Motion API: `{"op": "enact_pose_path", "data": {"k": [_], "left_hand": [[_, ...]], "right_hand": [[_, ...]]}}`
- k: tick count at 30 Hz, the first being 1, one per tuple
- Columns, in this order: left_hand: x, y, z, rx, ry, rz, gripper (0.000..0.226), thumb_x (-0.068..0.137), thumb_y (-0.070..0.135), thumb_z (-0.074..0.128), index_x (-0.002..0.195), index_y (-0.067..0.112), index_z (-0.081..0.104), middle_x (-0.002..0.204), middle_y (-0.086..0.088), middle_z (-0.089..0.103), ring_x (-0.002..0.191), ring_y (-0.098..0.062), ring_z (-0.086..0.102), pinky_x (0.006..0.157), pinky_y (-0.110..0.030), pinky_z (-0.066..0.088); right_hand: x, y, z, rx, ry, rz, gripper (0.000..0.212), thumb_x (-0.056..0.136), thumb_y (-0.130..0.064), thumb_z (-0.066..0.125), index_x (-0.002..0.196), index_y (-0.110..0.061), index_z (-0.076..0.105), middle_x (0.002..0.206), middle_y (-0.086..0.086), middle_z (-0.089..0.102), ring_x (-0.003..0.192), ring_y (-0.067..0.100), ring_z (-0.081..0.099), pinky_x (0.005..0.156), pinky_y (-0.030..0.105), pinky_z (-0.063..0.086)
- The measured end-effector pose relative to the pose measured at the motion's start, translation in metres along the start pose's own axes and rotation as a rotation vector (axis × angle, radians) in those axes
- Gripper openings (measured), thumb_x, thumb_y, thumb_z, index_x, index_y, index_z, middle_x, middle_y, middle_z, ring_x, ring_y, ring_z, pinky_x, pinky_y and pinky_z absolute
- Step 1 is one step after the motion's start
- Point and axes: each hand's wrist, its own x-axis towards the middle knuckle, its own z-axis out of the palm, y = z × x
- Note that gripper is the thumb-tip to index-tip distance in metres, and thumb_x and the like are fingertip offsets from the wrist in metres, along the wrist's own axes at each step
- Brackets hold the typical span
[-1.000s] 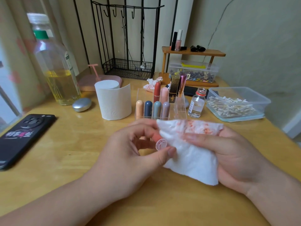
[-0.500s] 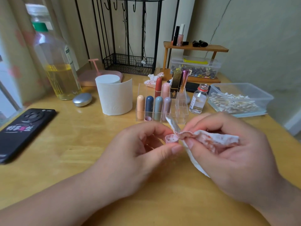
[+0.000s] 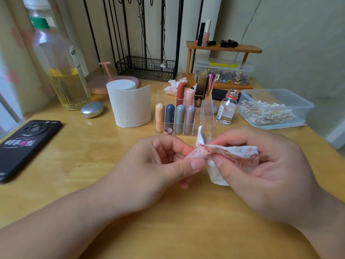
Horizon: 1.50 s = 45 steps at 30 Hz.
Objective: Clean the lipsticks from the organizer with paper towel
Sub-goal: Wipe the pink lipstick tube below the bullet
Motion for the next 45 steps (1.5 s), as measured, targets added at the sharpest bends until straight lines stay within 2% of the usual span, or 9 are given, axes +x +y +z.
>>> {"op": "enact_pose_path", "data": {"k": [8, 13, 17, 23, 27, 33, 36, 39, 45], "left_hand": [[0.0, 0.007, 0.001, -0.281, -0.177, -0.118, 0.032, 0.093, 0.027, 0.062, 0.068, 0.009, 0.064, 0.064, -0.009, 0.043, 0.057, -0.019, 0.034, 0.053, -0.027, 0.04], [0.0, 0.005, 0.004, -0.317, -0.1, -0.146, 0.02, 0.084, 0.023, 0.065, 0.077, 0.006, 0.073, 0.066, -0.011, 0.053, 0.056, -0.016, 0.042, 0.054, -0.026, 0.044], [0.004, 0.003, -0.003, -0.34, 0.012, -0.128, 0.023, 0.081, 0.021, 0.069, 0.086, 0.0, 0.073, 0.072, -0.014, 0.056, 0.058, -0.016, 0.047, 0.057, -0.027, 0.048], [0.003, 0.002, -0.001, -0.361, -0.004, -0.09, 0.018, 0.078, 0.02, 0.071, 0.085, 0.005, 0.075, 0.085, -0.018, 0.06, 0.063, -0.016, 0.052, 0.059, -0.028, 0.051], [0.003, 0.002, -0.001, -0.377, 0.008, -0.091, 0.026, 0.076, 0.015, 0.072, 0.094, -0.003, 0.07, 0.087, -0.013, 0.067, 0.066, -0.016, 0.056, 0.06, -0.026, 0.053], [0.003, 0.002, -0.002, -0.37, 0.088, -0.095, 0.013, 0.076, 0.016, 0.072, 0.086, 0.007, 0.074, 0.095, -0.009, 0.072, 0.083, -0.013, 0.064, 0.063, -0.024, 0.052], [0.001, 0.005, -0.002, -0.336, -0.009, -0.091, 0.014, 0.08, 0.018, 0.076, 0.089, 0.007, 0.075, 0.102, -0.01, 0.073, 0.086, -0.015, 0.064, 0.059, -0.023, 0.047], [-0.003, 0.007, 0.002, -0.335, -0.118, -0.106, 0.018, 0.081, 0.015, 0.076, 0.092, 0.001, 0.073, 0.077, -0.009, 0.067, 0.064, -0.013, 0.059, 0.054, -0.021, 0.044], [-0.003, 0.003, 0.006, -0.313, -0.01, -0.052, 0.018, 0.075, 0.013, 0.077, 0.09, 0.002, 0.076, 0.076, -0.012, 0.069, 0.065, -0.02, 0.064, 0.066, -0.026, 0.055]], "right_hand": [[-0.001, -0.005, -0.007, 0.263, -0.211, 0.126, 0.04, 0.08, 0.004, 0.07, 0.11, -0.022, 0.067, 0.098, -0.008, 0.075, 0.089, 0.012, 0.073, 0.075, 0.026, 0.058], [0.001, -0.004, 0.001, 0.38, -0.126, 0.09, 0.018, 0.08, 0.009, 0.067, 0.093, -0.002, 0.073, 0.09, 0.002, 0.076, 0.082, 0.008, 0.073, 0.075, 0.018, 0.055], [0.004, 0.005, -0.005, 0.387, 0.079, 0.193, 0.009, 0.081, -0.009, 0.075, 0.089, -0.013, 0.078, 0.094, 0.0, 0.077, 0.09, 0.018, 0.073, 0.078, 0.025, 0.055], [0.011, 0.005, -0.007, 0.655, 0.1, 0.533, 0.013, 0.068, -0.009, 0.079, 0.081, -0.013, 0.077, 0.081, 0.013, 0.073, 0.074, 0.024, 0.07, 0.063, 0.032, 0.055], [0.01, 0.007, -0.002, 0.532, 0.193, 0.617, 0.016, 0.075, -0.022, 0.071, 0.087, -0.014, 0.077, 0.091, 0.015, 0.075, 0.084, 0.03, 0.073, 0.075, 0.045, 0.056], [0.014, 0.006, -0.004, 0.803, 0.247, 0.717, 0.009, 0.081, -0.015, 0.061, 0.081, -0.014, 0.07, 0.085, 0.015, 0.07, 0.082, 0.028, 0.07, 0.074, 0.039, 0.058], [0.016, 0.008, -0.006, 0.946, 0.111, 0.811, 0.008, 0.073, -0.016, 0.066, 0.078, -0.01, 0.065, 0.095, 0.024, 0.061, 0.095, 0.038, 0.063, 0.09, 0.05, 0.051], [0.013, 0.015, -0.01, 1.011, -0.046, 0.847, 0.021, 0.066, -0.013, 0.072, 0.081, -0.01, 0.058, 0.095, 0.025, 0.051, 0.089, 0.04, 0.056, 0.082, 0.047, 0.048], [0.011, 0.014, -0.011, 1.205, -0.183, 0.696, 0.03, 0.078, -0.014, 0.078, 0.099, -0.006, 0.059, 0.103, 0.028, 0.056, 0.101, 0.046, 0.051, 0.094, 0.056, 0.04]]}}
